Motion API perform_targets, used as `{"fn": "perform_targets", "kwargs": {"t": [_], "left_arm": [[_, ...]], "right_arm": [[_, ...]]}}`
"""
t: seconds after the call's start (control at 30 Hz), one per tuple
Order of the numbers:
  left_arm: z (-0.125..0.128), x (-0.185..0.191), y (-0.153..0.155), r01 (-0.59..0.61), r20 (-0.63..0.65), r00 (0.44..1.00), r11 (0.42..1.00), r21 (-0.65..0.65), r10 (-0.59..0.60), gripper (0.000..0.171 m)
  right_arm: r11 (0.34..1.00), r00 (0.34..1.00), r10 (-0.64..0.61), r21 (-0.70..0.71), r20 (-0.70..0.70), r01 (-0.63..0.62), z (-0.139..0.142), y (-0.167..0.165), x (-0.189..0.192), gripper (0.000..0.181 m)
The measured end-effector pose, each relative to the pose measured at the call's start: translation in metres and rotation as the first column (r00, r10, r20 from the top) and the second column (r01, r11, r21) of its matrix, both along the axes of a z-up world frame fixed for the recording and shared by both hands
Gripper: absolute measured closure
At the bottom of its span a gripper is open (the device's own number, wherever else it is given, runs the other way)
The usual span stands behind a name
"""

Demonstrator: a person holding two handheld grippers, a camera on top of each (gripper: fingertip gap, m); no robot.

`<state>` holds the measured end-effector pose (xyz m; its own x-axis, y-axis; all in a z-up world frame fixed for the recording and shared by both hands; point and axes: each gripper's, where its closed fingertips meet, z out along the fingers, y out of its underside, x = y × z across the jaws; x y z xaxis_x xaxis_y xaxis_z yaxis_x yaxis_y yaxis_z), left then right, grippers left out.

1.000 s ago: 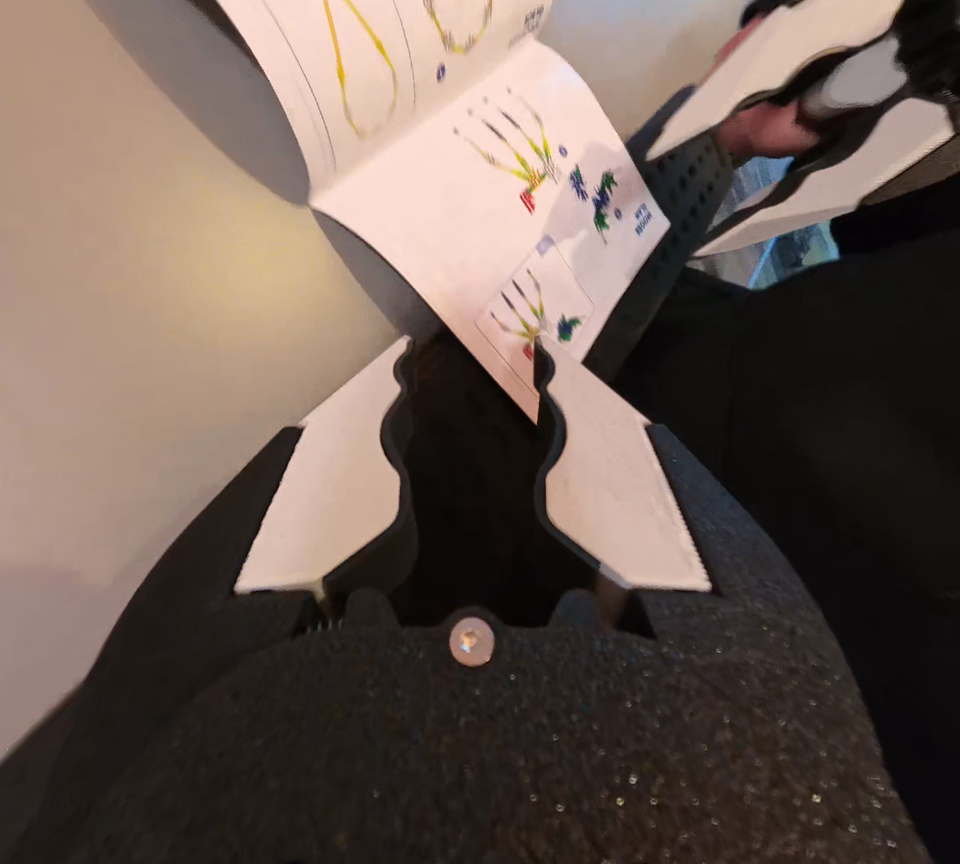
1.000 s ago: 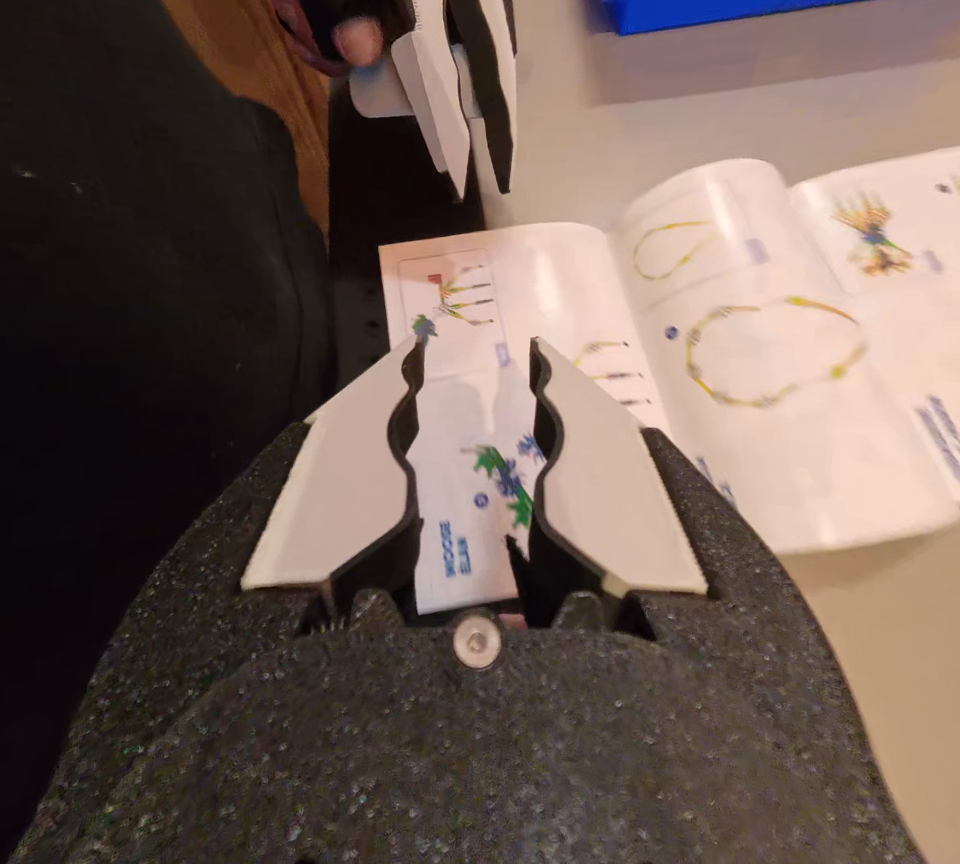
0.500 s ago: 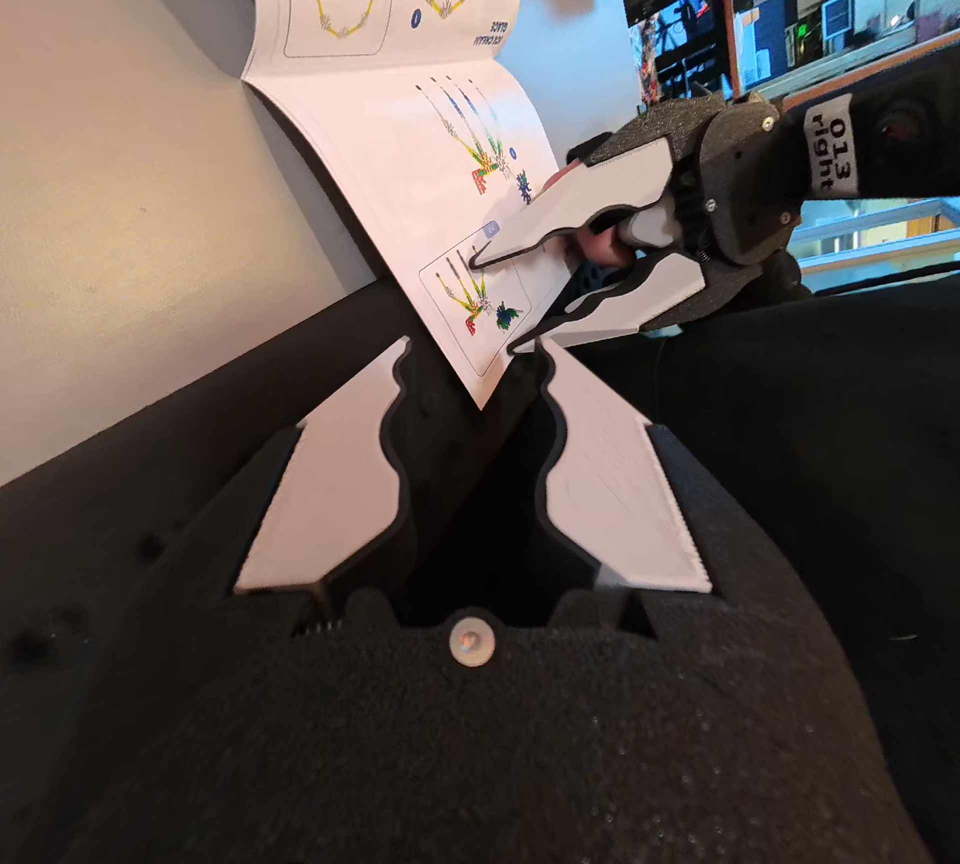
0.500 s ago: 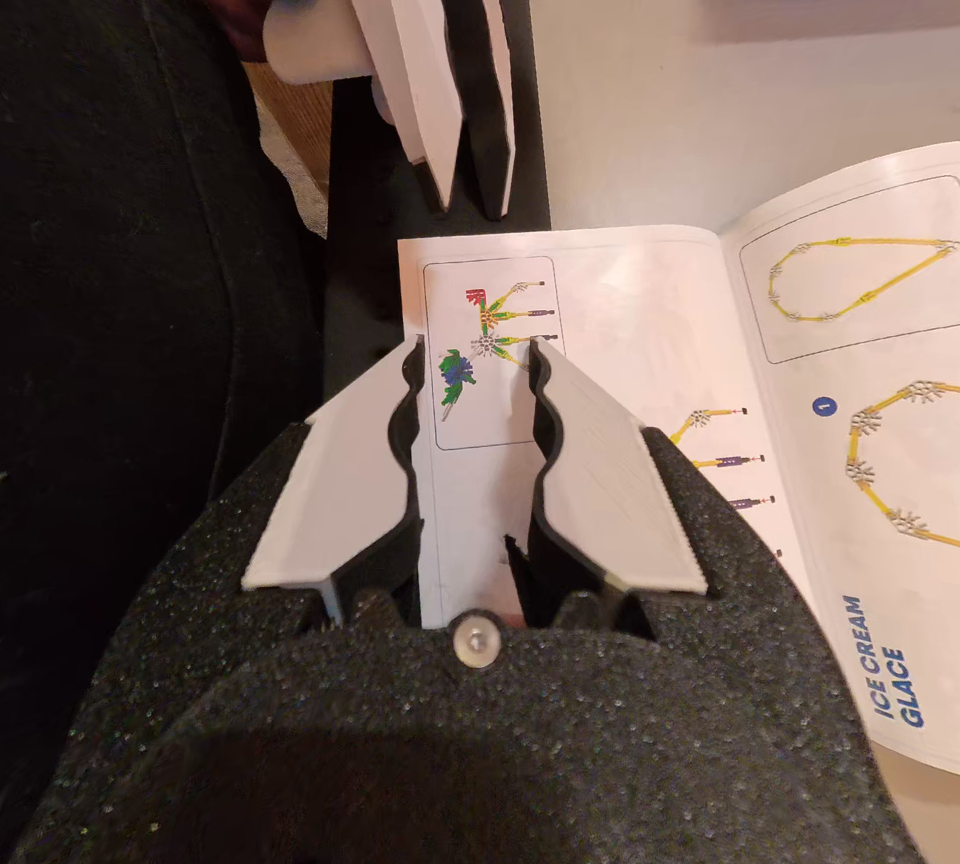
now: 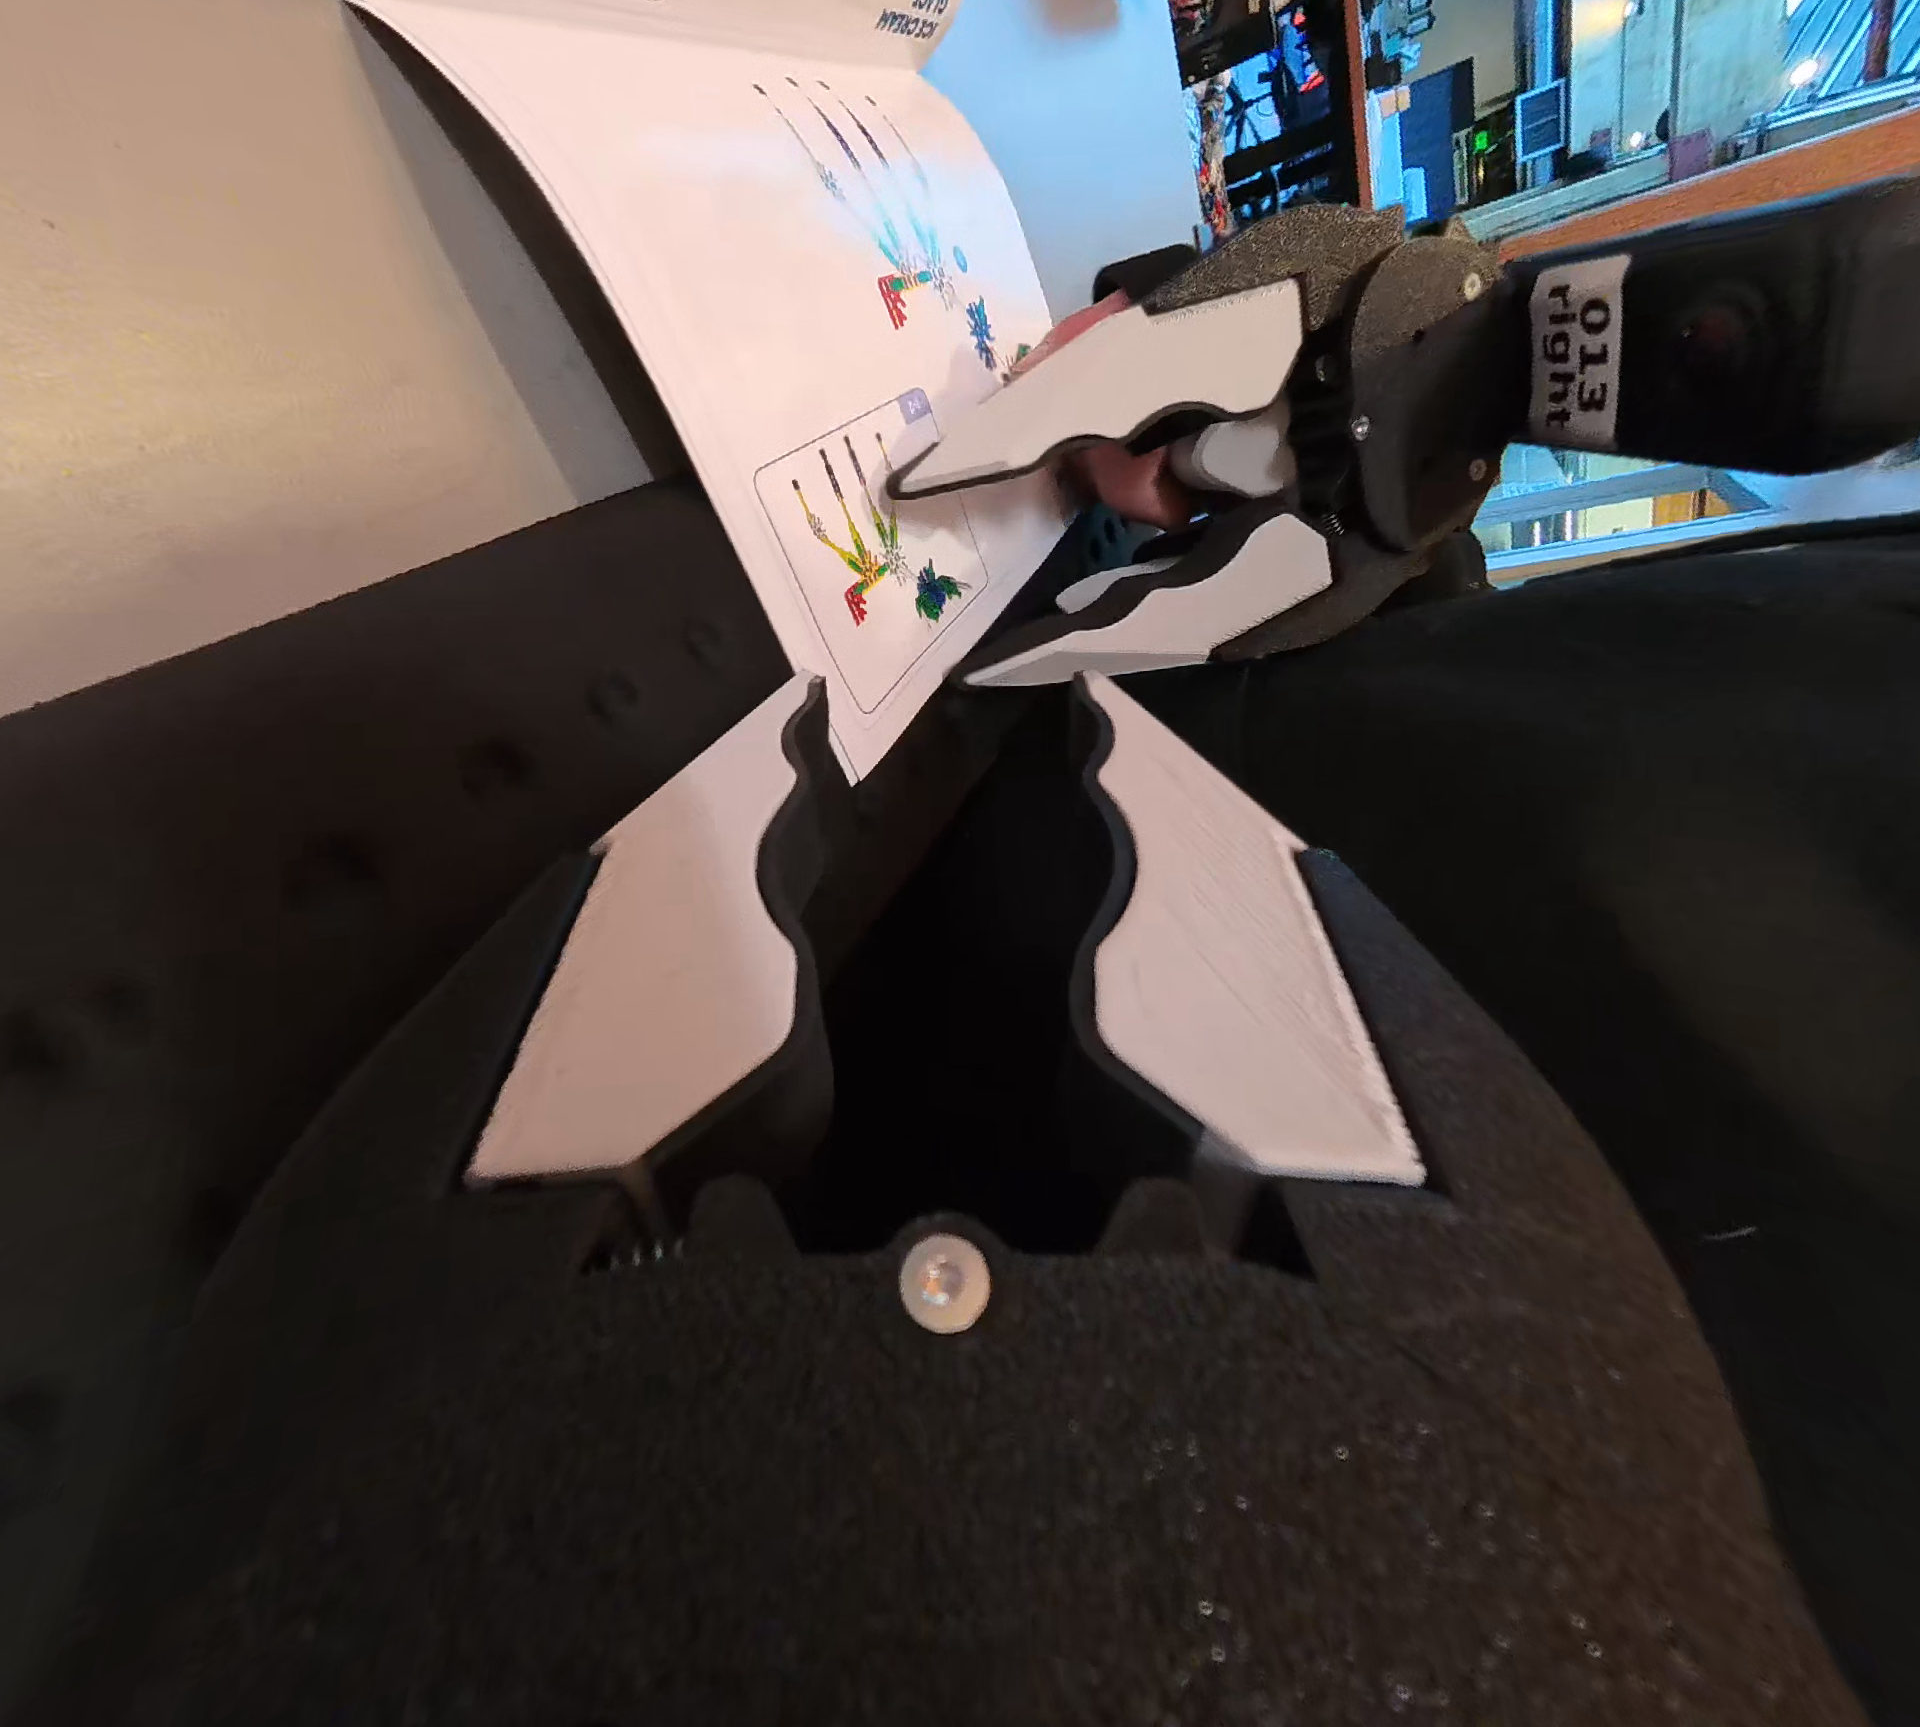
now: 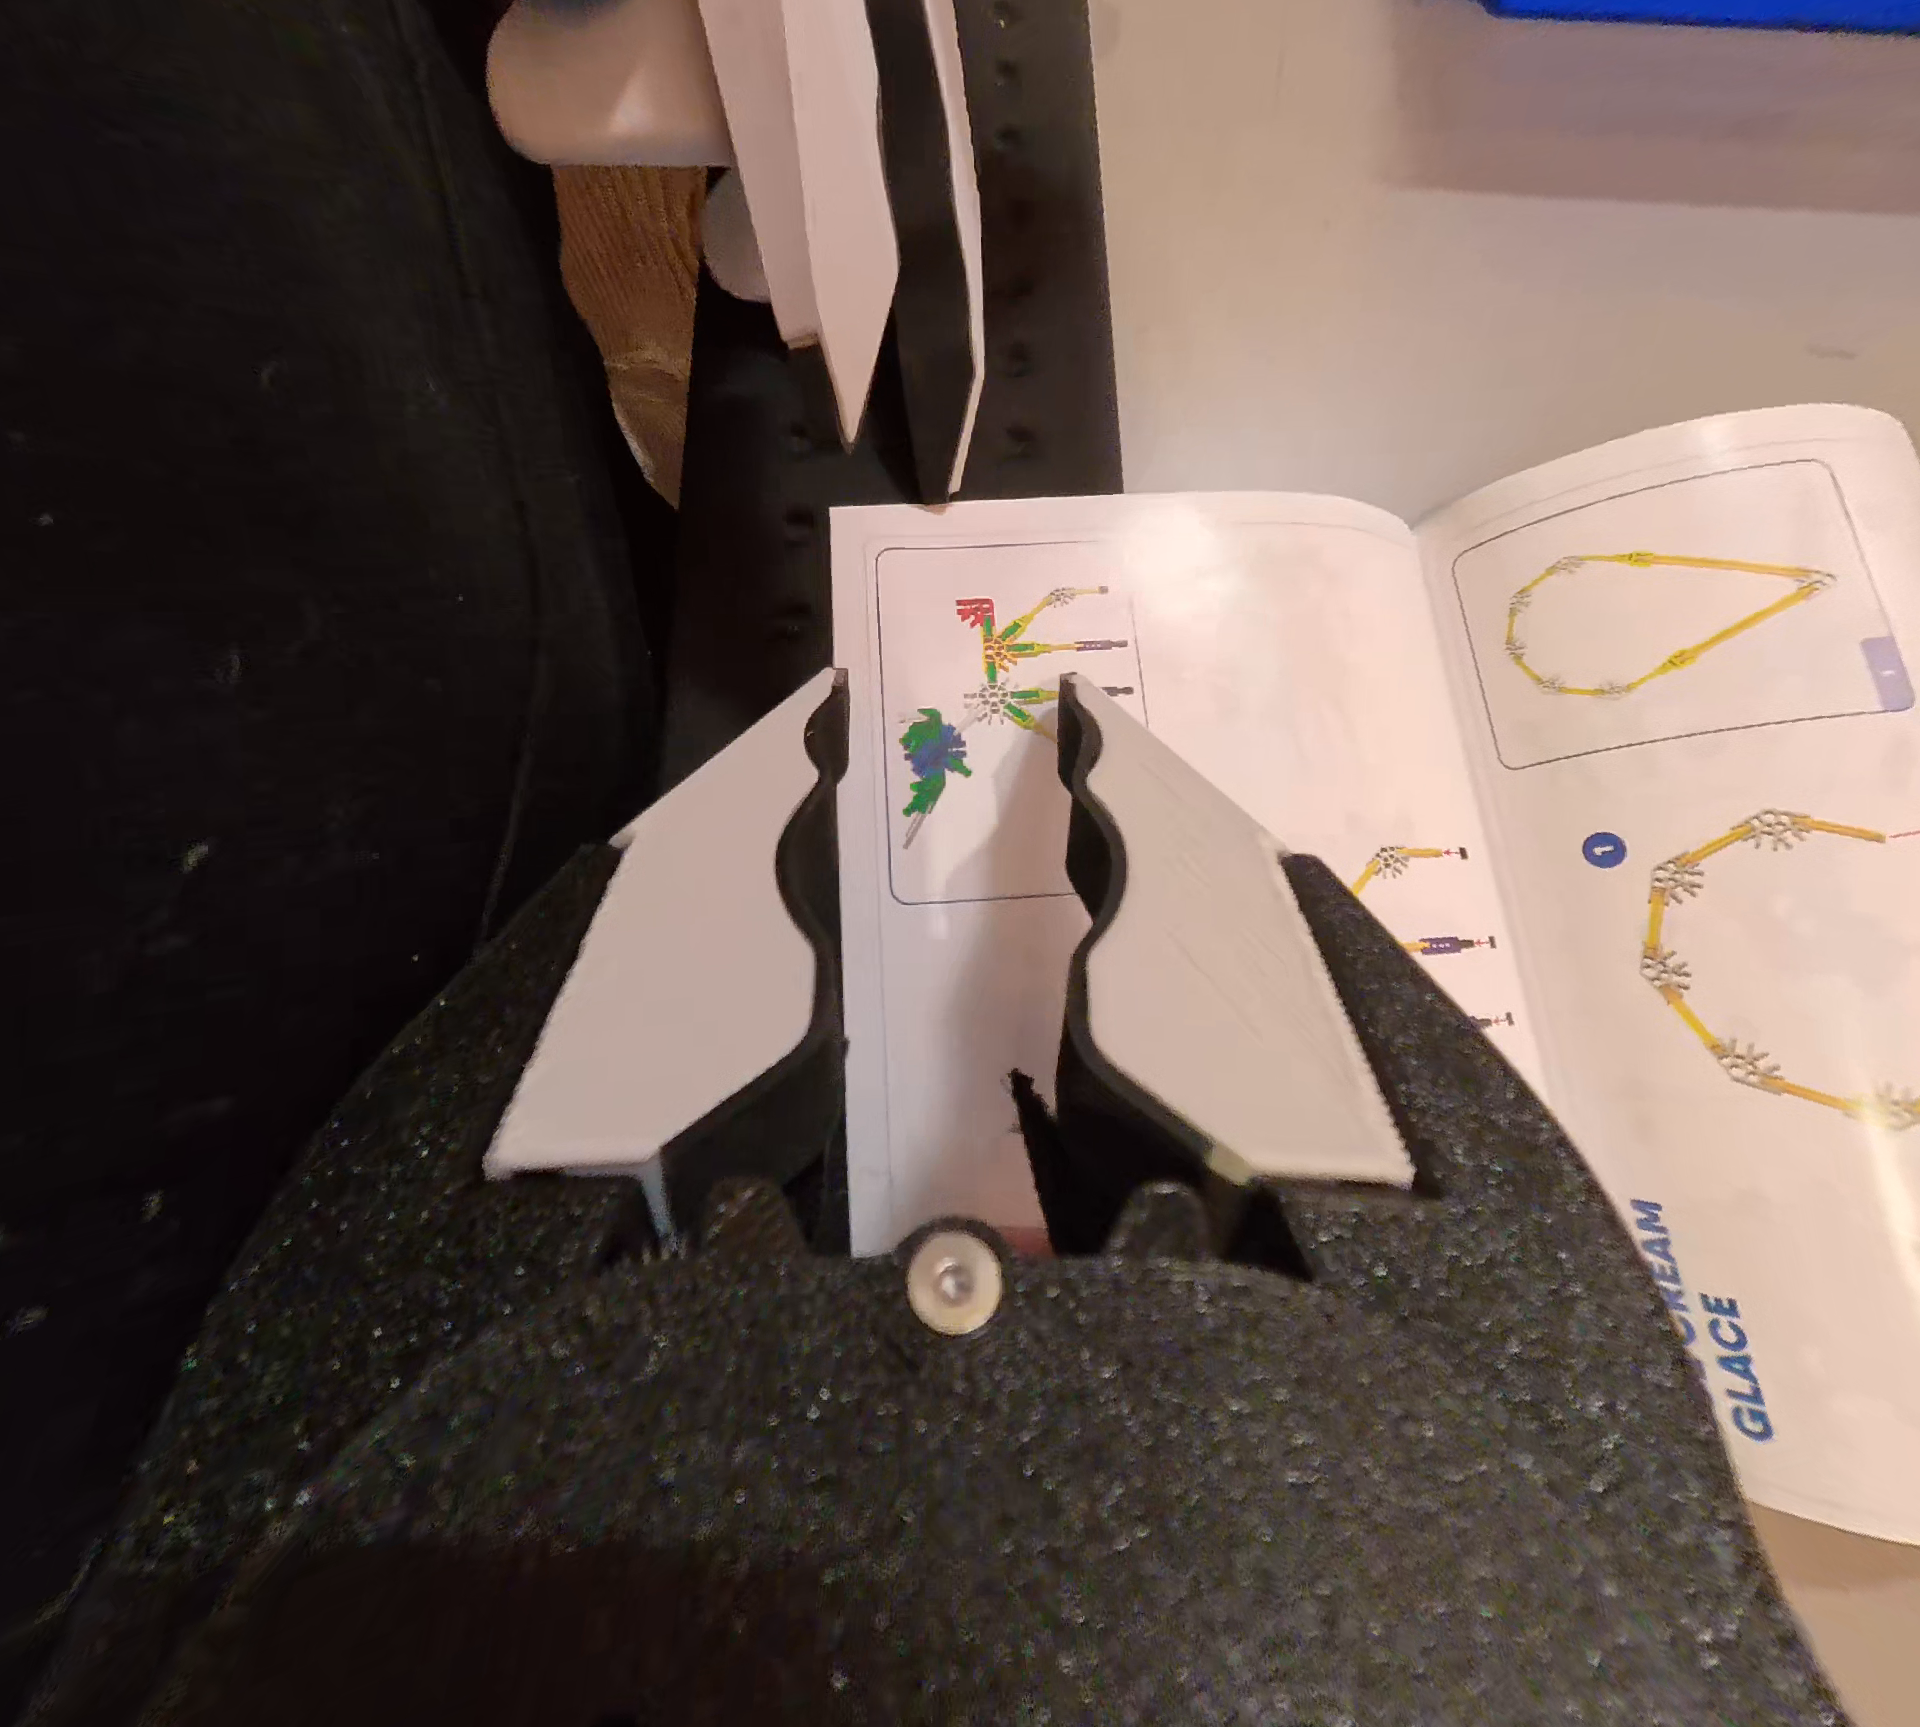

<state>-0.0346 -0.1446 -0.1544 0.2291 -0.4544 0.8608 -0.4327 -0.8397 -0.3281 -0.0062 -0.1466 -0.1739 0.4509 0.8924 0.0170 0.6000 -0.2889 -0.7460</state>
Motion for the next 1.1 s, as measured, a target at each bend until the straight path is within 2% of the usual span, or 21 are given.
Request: {"fn": "perform_targets", "kwargs": {"t": [0.13, 0.3, 0.6, 0.63, 0.7, 0.87, 0.9, 0.93, 0.97, 1.1], "left_arm": [[0.001, 0.001, 0.002, -0.018, 0.024, 1.000, 0.999, -0.026, 0.018, 0.128], [0.003, 0.001, 0.004, -0.030, 0.047, 0.998, 0.998, -0.046, 0.032, 0.126], [0.006, 0.000, 0.005, -0.037, 0.071, 0.997, 0.996, -0.076, 0.043, 0.124], [0.006, 0.000, 0.006, -0.037, 0.072, 0.996, 0.996, -0.077, 0.043, 0.124], [0.007, -0.001, 0.006, -0.039, 0.074, 0.996, 0.996, -0.074, 0.045, 0.124], [0.007, -0.004, 0.007, -0.032, 0.063, 0.997, 0.998, -0.048, 0.035, 0.124], [0.005, -0.005, 0.005, -0.014, 0.050, 0.999, 0.999, -0.031, 0.015, 0.125], [0.003, -0.006, 0.002, 0.010, 0.031, 0.999, 1.000, -0.017, -0.009, 0.125], [0.002, -0.007, -0.002, 0.036, 0.016, 0.999, 0.999, -0.003, -0.036, 0.126], [0.001, -0.003, -0.009, 0.060, 0.006, 0.998, 0.998, 0.000, -0.060, 0.124]], "right_arm": [[1.000, 0.999, 0.020, -0.002, 0.031, -0.020, -0.004, -0.002, -0.001, 0.151], [0.998, 0.998, 0.056, -0.016, 0.014, -0.055, -0.003, -0.008, -0.003, 0.148], [0.999, 0.999, 0.037, -0.020, 0.017, -0.037, -0.004, -0.005, -0.002, 0.152], [0.999, 0.999, 0.032, -0.023, 0.013, -0.032, -0.004, -0.004, -0.001, 0.155], [0.999, 1.000, 0.019, -0.025, 0.000, -0.019, -0.003, -0.002, 0.000, 0.181], [0.999, 0.999, 0.035, -0.033, -0.003, -0.035, -0.003, -0.005, -0.001, 0.181], [0.999, 0.999, 0.039, -0.034, -0.013, -0.039, -0.002, -0.005, -0.001, 0.178], [0.998, 0.999, 0.044, -0.037, -0.017, -0.044, -0.002, -0.006, -0.002, 0.164], [0.998, 0.998, 0.057, -0.041, -0.017, -0.057, -0.002, -0.008, -0.002, 0.158], [0.997, 0.998, 0.066, -0.037, -0.002, -0.066, -0.004, -0.009, -0.003, 0.158]]}}
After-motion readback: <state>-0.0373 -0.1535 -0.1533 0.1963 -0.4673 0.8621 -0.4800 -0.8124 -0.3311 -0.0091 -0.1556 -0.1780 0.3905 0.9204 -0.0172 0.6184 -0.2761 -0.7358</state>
